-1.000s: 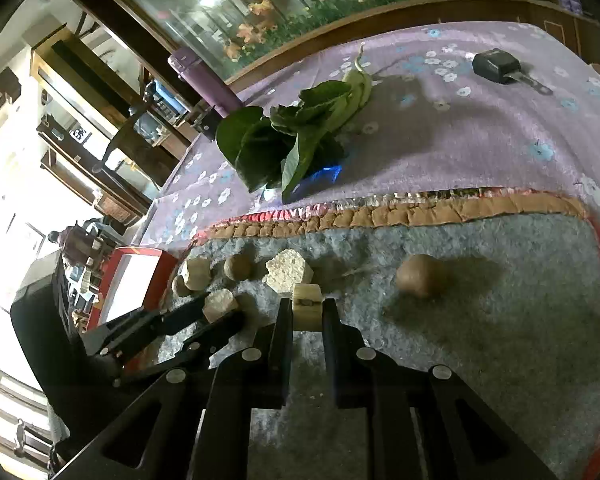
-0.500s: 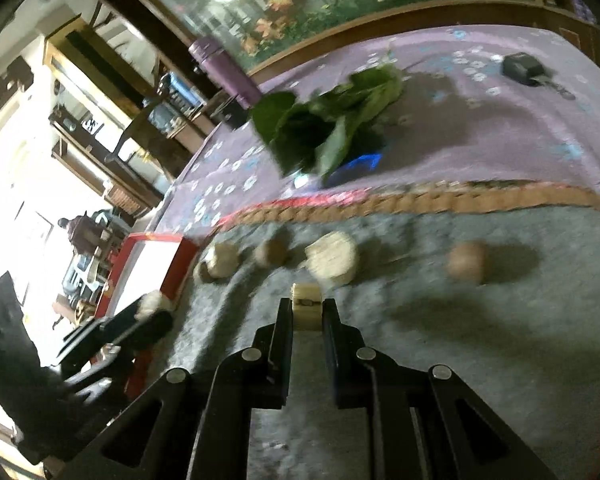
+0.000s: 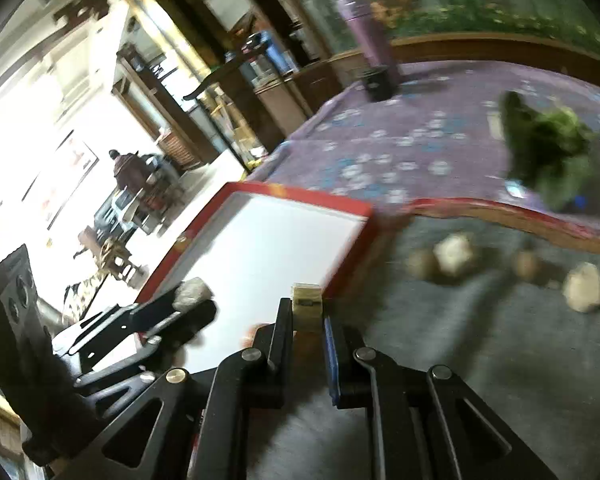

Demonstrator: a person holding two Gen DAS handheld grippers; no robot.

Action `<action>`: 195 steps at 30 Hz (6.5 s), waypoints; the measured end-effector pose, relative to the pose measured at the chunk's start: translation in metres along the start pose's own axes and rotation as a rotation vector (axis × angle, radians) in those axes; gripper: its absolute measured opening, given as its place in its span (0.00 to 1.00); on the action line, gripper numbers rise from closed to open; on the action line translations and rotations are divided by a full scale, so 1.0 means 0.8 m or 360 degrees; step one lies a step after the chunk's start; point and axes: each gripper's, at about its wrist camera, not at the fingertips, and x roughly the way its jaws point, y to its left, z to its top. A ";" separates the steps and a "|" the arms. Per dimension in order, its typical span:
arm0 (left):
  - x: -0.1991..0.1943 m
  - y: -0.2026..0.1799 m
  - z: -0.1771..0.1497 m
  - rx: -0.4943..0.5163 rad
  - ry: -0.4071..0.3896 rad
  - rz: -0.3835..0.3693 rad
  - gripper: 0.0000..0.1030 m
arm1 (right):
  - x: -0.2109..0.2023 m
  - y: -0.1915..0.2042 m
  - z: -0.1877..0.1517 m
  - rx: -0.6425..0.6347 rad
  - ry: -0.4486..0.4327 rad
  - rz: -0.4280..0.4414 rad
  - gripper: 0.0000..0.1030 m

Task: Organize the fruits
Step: 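Carry both held cream pieces over the white tray, then open both grippers to drop the cream pieces into the tray, then move both open grippers back over the brown round fruits on the mat, then grasp a brown round fruit with the right gripper while the left gripper grasps another, then carry both held brown fruits over the white tray, then open both grippers to release the brown fruits into the tray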

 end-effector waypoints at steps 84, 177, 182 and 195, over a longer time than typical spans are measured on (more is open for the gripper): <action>0.146 -0.266 0.074 0.0858 0.0267 -0.0532 0.29 | -0.177 -0.298 -0.033 0.0866 -0.0292 -0.0242 0.33; 0.005 0.136 -0.041 -0.0246 0.0068 0.0144 0.21 | 0.135 0.108 0.003 -0.0292 0.0126 -0.0155 0.22; 0.011 0.135 -0.047 -0.0214 0.0099 0.0229 0.21 | 0.148 0.113 0.001 -0.0285 0.0171 -0.0187 0.22; 0.006 0.128 -0.049 -0.0154 0.0122 0.0437 0.23 | 0.149 0.117 -0.001 -0.0249 0.0238 -0.0211 0.23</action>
